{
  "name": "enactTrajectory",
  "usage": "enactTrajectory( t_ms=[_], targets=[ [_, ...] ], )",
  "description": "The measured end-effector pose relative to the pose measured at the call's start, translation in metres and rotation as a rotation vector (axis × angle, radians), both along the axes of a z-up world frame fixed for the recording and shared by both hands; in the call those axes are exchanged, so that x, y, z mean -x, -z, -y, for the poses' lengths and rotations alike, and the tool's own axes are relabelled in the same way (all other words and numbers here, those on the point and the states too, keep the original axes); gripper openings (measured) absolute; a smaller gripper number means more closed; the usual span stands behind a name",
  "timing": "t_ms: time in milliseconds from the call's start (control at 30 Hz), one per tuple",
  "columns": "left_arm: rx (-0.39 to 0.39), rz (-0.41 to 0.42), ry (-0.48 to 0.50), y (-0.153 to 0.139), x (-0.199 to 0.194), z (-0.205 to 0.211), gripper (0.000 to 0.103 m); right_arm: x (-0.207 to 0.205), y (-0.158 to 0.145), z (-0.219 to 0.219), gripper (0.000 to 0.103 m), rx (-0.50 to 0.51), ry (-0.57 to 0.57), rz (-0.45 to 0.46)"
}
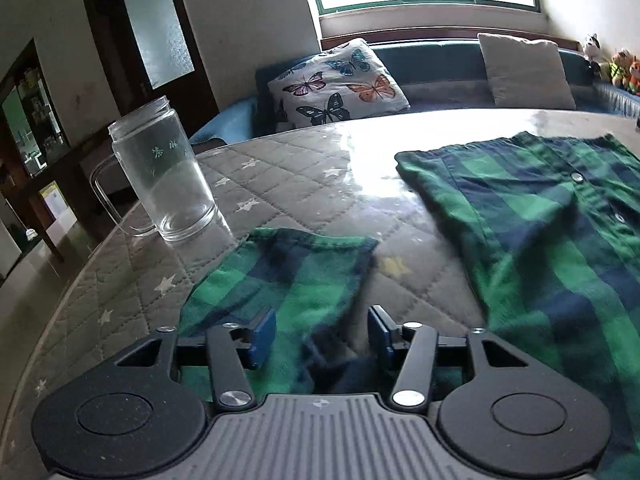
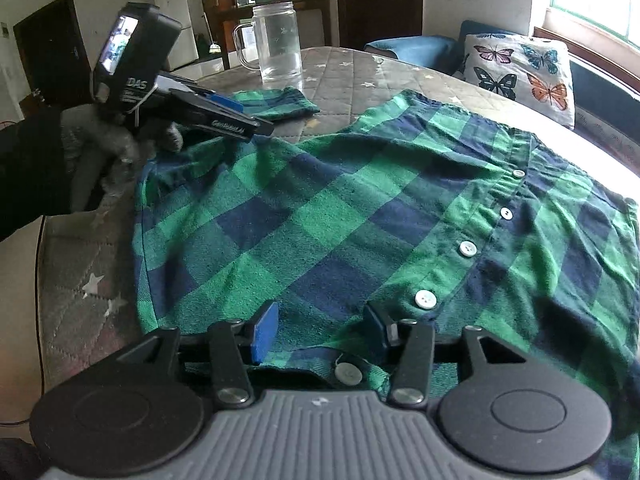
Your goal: Fold clothes
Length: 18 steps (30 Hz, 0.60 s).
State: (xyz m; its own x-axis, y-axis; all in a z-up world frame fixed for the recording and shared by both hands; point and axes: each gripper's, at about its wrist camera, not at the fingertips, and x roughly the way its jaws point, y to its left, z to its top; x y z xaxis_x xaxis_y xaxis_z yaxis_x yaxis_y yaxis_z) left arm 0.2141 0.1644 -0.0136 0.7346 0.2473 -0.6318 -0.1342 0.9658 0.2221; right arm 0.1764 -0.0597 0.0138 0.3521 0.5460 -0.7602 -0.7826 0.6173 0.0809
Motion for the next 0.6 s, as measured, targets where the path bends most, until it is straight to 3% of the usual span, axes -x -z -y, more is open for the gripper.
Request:
enactTrajectory(
  t_ms=[33, 100, 133, 433, 600],
  targets=[
    [0.002, 0.000, -0.004, 0.000, -0.001, -0.003, 0.027, 0.000, 0.000, 0.000, 0.049, -0.001, 0.002, -0.002],
    [0.020, 0.002, -0.037, 0.000, -0.001, -0.014, 0.010, 0.000, 0.000, 0.000, 0.049, 0.001, 0.003, -0.002],
    [0.029, 0.003, -0.054, -0.001, -0.001, -0.019, 0.007, 0.000, 0.000, -0.001, 0.049, 0.002, 0.004, -0.002],
    [0.144, 0.179, -0.352, -0.035, 0.065, -0.105, 0.006, 0.000, 0.000, -0.003, 0.049, 0.016, 0.013, 0.005],
    [0.186, 0.161, -0.491, -0.025, 0.100, -0.148, 0.006, 0.000, -0.001, -0.003, 0.049, 0.019, 0.018, 0.005]
  ],
)
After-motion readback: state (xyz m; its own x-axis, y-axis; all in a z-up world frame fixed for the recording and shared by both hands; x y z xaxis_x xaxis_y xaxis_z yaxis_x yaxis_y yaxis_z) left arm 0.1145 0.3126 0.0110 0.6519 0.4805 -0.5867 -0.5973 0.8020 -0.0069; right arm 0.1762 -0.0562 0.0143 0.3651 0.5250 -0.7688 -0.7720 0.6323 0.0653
